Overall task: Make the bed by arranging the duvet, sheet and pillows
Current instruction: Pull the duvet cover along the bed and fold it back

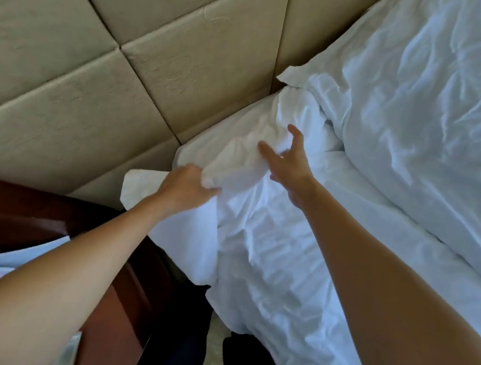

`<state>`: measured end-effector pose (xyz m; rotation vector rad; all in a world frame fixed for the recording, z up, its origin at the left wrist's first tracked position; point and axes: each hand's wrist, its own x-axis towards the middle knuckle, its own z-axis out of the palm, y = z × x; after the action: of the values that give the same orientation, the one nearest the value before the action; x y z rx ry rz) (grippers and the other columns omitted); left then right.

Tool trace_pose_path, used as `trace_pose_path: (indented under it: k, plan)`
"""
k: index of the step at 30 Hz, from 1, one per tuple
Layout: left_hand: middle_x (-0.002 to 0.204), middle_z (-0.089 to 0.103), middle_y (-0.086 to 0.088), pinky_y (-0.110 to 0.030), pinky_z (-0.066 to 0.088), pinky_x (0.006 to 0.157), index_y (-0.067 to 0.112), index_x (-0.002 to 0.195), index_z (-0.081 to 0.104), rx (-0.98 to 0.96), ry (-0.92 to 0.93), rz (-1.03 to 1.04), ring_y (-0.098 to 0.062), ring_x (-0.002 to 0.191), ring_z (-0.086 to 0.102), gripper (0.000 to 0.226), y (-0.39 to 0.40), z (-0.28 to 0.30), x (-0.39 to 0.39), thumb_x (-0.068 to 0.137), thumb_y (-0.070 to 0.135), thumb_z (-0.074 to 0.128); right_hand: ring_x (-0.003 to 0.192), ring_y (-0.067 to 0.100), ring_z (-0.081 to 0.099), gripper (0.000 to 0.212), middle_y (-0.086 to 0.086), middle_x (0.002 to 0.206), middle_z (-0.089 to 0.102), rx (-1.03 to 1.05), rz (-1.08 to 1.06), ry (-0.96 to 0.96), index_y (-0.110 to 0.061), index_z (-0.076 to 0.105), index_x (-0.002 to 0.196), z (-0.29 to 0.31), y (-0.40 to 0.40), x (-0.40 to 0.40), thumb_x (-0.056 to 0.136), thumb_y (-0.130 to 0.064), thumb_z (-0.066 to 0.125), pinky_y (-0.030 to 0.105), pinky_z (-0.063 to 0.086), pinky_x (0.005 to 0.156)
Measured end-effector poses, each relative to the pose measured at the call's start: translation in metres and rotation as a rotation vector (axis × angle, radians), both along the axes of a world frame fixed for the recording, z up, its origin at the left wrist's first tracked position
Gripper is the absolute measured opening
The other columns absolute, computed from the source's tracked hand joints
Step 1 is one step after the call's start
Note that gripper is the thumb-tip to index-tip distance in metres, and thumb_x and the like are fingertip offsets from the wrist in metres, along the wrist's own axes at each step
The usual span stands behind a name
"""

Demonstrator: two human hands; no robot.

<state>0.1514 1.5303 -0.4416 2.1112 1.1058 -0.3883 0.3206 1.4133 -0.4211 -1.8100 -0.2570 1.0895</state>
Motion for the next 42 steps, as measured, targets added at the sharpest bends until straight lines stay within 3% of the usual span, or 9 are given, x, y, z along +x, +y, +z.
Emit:
trace_pose_path:
  k: [5, 9, 17, 24, 31, 34, 37, 40, 42]
  plan:
    - [0.068, 0.055, 0.001, -0.026, 0.041, 0.051, 0.014, 0.081, 0.056, -0.310, -0.213, 0.137, -0.016, 0.064, 0.056, 0.031, -0.045, 0.113, 0.042, 0.079, 0.036, 0.078, 0.126, 0.020, 0.051, 0.096, -0.005, 0.149, 0.035, 0.009, 0.016, 0.152, -0.041, 0.002, 0.154, 0.057, -0.044, -0.030, 0.084, -0.062, 0.064, 0.034, 0.055, 0.082]
    - [0.097, 0.073, 0.003, -0.023, 0.056, 0.071, 0.018, 0.116, 0.063, -0.549, -0.256, -0.178, -0.011, 0.088, 0.071, 0.046, -0.083, 0.167, 0.053, 0.078, 0.037, 0.080, 0.100, 0.020, 0.063, 0.051, -0.002, 0.109, 0.061, 0.031, -0.206, -0.034, -0.012, 0.048, 0.139, 0.109, -0.083, -0.004, 0.093, -0.028, 0.063, 0.035, 0.058, 0.081]
    - [0.146, 0.041, 0.005, -0.029, 0.034, 0.107, 0.022, 0.149, 0.027, -0.288, 0.080, -0.698, -0.018, 0.135, 0.041, 0.094, -0.117, 0.216, 0.034, 0.076, 0.050, 0.078, 0.088, 0.019, 0.064, 0.025, 0.008, 0.100, 0.067, 0.057, -0.310, -0.275, -0.013, 0.069, 0.115, 0.178, -0.131, -0.001, 0.092, -0.010, 0.058, 0.025, 0.051, 0.069]
    - [0.100, 0.068, -0.005, -0.027, 0.051, 0.067, 0.015, 0.115, 0.063, -0.472, -0.269, 0.080, -0.018, 0.083, 0.065, 0.044, -0.121, 0.271, 0.041, 0.077, 0.026, 0.082, 0.119, 0.017, 0.057, 0.064, -0.003, 0.134, 0.056, 0.015, 0.160, -0.158, -0.036, 0.037, 0.148, 0.256, -0.182, -0.028, 0.091, -0.046, 0.065, 0.038, 0.050, 0.099]
    - [0.097, 0.067, -0.016, -0.037, 0.049, 0.077, -0.002, 0.106, 0.063, -0.810, -0.410, 0.315, -0.026, 0.083, 0.066, 0.021, -0.161, 0.324, 0.093, 0.093, 0.014, 0.063, 0.136, 0.013, 0.038, 0.118, -0.009, 0.156, 0.029, -0.040, 0.118, -0.493, -0.043, 0.010, 0.152, 0.267, -0.209, -0.088, 0.060, -0.070, 0.079, 0.037, 0.037, 0.109]
    - [0.116, 0.061, -0.015, -0.040, 0.045, 0.088, -0.002, 0.126, 0.053, -0.822, -0.412, 0.303, -0.029, 0.116, 0.059, 0.035, -0.181, 0.348, 0.097, 0.096, 0.015, 0.060, 0.105, 0.015, 0.058, 0.077, -0.003, 0.122, 0.061, -0.074, -0.061, -0.624, -0.023, 0.049, 0.136, 0.274, -0.222, -0.086, 0.072, -0.055, 0.077, 0.032, 0.046, 0.085]
    - [0.100, 0.061, -0.011, -0.038, 0.050, 0.084, 0.002, 0.102, 0.058, -0.867, -0.400, 0.195, -0.025, 0.096, 0.062, 0.020, -0.183, 0.362, 0.086, 0.094, 0.020, 0.061, 0.072, 0.011, 0.061, 0.024, 0.000, 0.081, 0.068, -0.017, -0.177, -0.634, -0.009, 0.069, 0.088, 0.287, -0.237, -0.079, 0.089, -0.033, 0.069, 0.027, 0.045, 0.065]
    - [0.092, 0.061, -0.005, -0.030, 0.048, 0.062, 0.014, 0.091, 0.060, -0.460, -0.523, -0.103, -0.016, 0.070, 0.057, 0.037, -0.177, 0.367, 0.072, 0.085, 0.050, 0.068, 0.066, 0.007, 0.060, 0.021, -0.003, 0.075, 0.066, 0.035, -0.300, -0.595, -0.011, 0.069, 0.082, 0.303, -0.243, -0.073, 0.094, -0.028, 0.065, 0.017, 0.046, 0.055]
    - [0.122, 0.061, -0.001, -0.027, 0.049, 0.088, 0.017, 0.119, 0.059, -0.158, -0.723, -0.448, -0.015, 0.106, 0.060, 0.069, -0.175, 0.372, 0.064, 0.074, 0.068, 0.069, 0.065, 0.009, 0.061, 0.025, -0.001, 0.075, 0.065, 0.049, -0.321, -0.561, -0.009, 0.069, 0.083, 0.313, -0.241, -0.068, 0.096, -0.029, 0.062, 0.018, 0.046, 0.054]
